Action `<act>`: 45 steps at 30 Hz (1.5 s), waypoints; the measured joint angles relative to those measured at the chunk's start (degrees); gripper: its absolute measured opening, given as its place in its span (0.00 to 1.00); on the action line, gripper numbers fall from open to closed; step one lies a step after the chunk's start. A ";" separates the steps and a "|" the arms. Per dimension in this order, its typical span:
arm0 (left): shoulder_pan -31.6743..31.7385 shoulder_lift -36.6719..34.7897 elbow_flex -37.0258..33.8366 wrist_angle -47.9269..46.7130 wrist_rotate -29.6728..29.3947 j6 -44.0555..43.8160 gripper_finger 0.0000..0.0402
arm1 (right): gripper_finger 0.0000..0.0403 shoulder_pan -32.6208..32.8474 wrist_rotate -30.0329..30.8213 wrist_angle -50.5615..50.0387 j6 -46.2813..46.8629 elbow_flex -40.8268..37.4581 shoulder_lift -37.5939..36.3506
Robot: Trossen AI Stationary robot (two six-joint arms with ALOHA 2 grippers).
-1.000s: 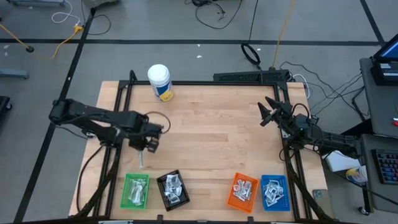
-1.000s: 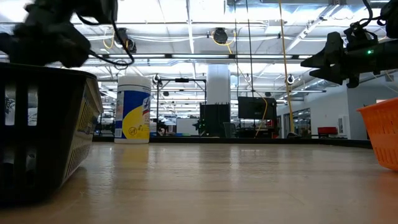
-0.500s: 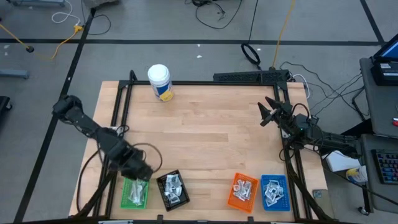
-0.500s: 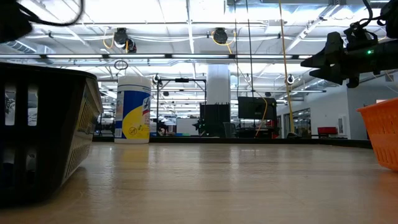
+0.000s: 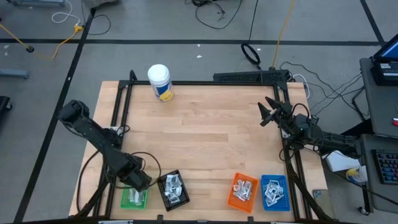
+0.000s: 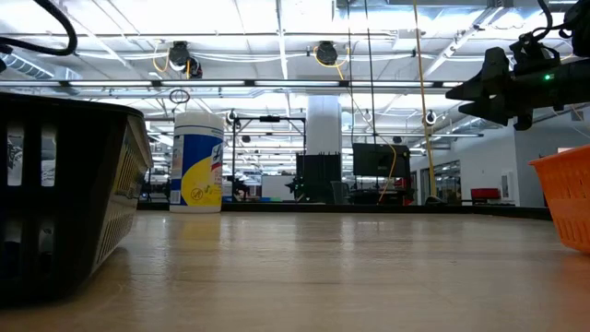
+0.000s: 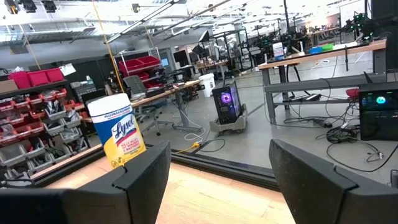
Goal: Pick & Place First Aid Supplies
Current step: Put the bandage into the green bin, then return to Home Position
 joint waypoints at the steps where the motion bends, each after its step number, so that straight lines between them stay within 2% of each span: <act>1: 0.06 0.04 0.01 0.01 0.00 0.16 0.01 | 0.66 -0.01 -0.01 0.00 0.00 0.01 0.00; 4: 0.41 -0.36 0.01 -0.52 -0.15 0.64 0.05 | 0.66 0.00 0.01 -0.01 -0.02 -0.01 0.01; 7: 1.20 -1.85 0.01 -0.68 -1.63 2.78 0.15 | 0.66 -0.01 0.01 0.00 0.00 0.00 -0.02; 15: 7.35 -9.45 -2.44 0.31 -3.71 10.45 0.63 | 0.66 -0.01 -0.01 -0.02 0.00 0.00 0.00; 20: 16.57 -15.70 -3.05 0.53 -9.71 24.86 0.91 | 0.66 0.00 0.00 -0.01 -0.02 -0.01 0.00; 22: 21.28 -17.29 -3.07 1.32 -13.54 33.22 0.97 | 0.66 0.02 -0.01 0.00 0.00 -0.01 -0.02; 26: 31.10 -19.67 -3.10 4.81 -17.84 52.12 0.92 | 0.66 -0.01 0.00 -0.01 0.00 0.00 -0.02; 29: 38.47 -20.95 -3.10 7.82 -18.00 63.08 0.85 | 0.66 0.00 0.00 -0.01 0.00 -0.01 0.01; 33: 47.53 -22.69 -3.63 9.55 -18.30 85.15 0.78 | 0.66 -0.01 -0.01 -0.01 0.00 -0.01 -0.02; 35: 50.44 -24.19 -5.53 13.05 -18.25 93.13 0.76 | 0.66 0.01 0.00 -0.01 0.00 -0.01 -0.02; 39: 54.22 -28.87 -12.78 28.25 -19.66 103.92 0.72 | 0.66 -0.01 -0.01 -0.02 0.00 0.02 -0.02; 45: 57.85 -33.91 -24.72 45.68 -28.71 112.80 0.70 | 0.66 -0.01 0.01 0.00 0.00 -0.01 -0.01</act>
